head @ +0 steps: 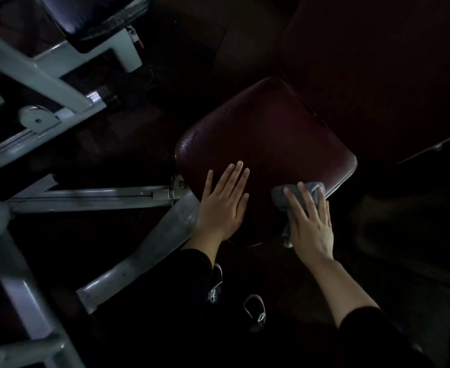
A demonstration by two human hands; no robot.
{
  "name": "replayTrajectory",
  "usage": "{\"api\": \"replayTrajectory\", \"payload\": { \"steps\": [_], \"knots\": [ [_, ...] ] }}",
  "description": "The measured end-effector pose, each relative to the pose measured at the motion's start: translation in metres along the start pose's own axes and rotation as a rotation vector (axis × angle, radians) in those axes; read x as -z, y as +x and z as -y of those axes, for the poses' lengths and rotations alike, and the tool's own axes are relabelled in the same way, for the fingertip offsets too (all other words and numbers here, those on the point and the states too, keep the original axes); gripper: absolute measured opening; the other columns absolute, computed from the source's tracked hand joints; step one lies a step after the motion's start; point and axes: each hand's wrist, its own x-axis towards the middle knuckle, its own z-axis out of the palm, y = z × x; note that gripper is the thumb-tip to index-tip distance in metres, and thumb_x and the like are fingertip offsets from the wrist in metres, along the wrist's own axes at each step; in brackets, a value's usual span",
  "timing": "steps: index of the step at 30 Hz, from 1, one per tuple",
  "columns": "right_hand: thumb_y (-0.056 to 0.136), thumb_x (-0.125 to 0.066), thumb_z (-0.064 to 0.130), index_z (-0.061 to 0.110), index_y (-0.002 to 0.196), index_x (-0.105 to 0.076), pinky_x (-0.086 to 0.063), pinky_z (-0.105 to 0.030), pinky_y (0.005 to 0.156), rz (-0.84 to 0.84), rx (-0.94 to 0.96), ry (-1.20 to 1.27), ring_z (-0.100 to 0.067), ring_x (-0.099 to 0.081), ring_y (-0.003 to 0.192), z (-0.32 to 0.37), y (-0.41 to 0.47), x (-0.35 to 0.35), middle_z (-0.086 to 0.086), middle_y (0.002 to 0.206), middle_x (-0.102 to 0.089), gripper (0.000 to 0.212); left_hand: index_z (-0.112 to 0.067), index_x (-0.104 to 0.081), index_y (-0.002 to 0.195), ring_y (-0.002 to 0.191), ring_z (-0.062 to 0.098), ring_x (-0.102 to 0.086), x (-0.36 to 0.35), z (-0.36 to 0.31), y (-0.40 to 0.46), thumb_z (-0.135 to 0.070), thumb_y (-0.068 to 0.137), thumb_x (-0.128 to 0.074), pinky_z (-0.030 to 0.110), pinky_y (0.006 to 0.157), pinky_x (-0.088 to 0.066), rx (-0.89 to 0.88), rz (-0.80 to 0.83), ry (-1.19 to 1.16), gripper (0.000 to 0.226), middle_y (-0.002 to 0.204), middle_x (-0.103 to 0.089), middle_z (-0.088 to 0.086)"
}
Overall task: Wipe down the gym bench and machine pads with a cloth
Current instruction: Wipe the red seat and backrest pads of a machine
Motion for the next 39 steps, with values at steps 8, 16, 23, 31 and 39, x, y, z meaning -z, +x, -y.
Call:
{"api": "replayTrajectory", "payload": {
  "steps": [8, 16, 23, 31, 39],
  "knots": [
    [0.094, -0.032, 0.035, 0.039, 0.148, -0.023, -0.016, -0.054, 0.116, -0.026, 0.041, -0.002, -0.031, -0.003, 0.147, 0.048, -0.013, -0.017, 0.006, 0.158, -0.022, 0.055, -0.018, -0.022, 0.153, 0.148, 0.011, -0.009, -0.002, 0.001, 0.001, -0.034, 0.102, -0.019, 0.043, 0.12, 0.002, -0.001, -0.015, -0.027, 0.054, 0.161, -0.017, -0.001],
    [0.099, -0.035, 0.026, 0.04, 0.149, -0.021, -0.03, -0.054, 0.112, -0.003, -0.065, 0.024, -0.029, 0.002, 0.148, 0.006, 0.005, 0.002, 0.01, 0.159, -0.015, 0.053, -0.018, -0.021, 0.153, 0.148, 0.011, -0.008, -0.001, 0.001, 0.0, -0.035, 0.103, -0.019, 0.042, 0.121, 0.003, -0.005, -0.016, -0.035, 0.053, 0.161, -0.017, -0.002],
    [0.091, -0.034, 0.034, 0.038, 0.147, -0.027, -0.018, -0.055, 0.114, -0.037, 0.097, -0.052, -0.034, -0.011, 0.145, 0.06, -0.002, -0.013, 0.005, 0.154, -0.032, 0.057, -0.015, -0.026, 0.152, 0.147, 0.01, -0.012, 0.003, 0.007, 0.0, -0.029, 0.098, -0.024, 0.037, 0.12, 0.001, -0.033, 0.011, -0.084, 0.056, 0.16, -0.02, -0.001],
    [0.096, -0.034, 0.05, 0.044, 0.14, -0.037, -0.041, -0.054, 0.099, -0.122, 0.299, -0.111, -0.035, -0.038, 0.128, 0.018, -0.011, -0.001, 0.003, 0.142, -0.042, 0.045, -0.018, -0.033, 0.15, 0.148, 0.014, -0.016, 0.021, 0.055, -0.002, -0.038, 0.1, -0.032, 0.044, 0.121, -0.009, -0.092, -0.042, -0.008, 0.053, 0.159, -0.023, 0.0],
    [0.098, -0.035, 0.043, 0.035, 0.14, -0.044, -0.03, -0.055, 0.109, -0.152, 0.158, -0.01, -0.036, -0.027, 0.137, 0.079, 0.026, -0.012, -0.002, 0.145, -0.046, 0.043, -0.031, -0.02, 0.152, 0.149, 0.016, -0.001, 0.021, 0.078, 0.004, -0.056, 0.098, -0.022, 0.045, 0.12, 0.004, -0.063, 0.014, 0.025, 0.06, 0.162, -0.01, -0.001]
  ]
}}
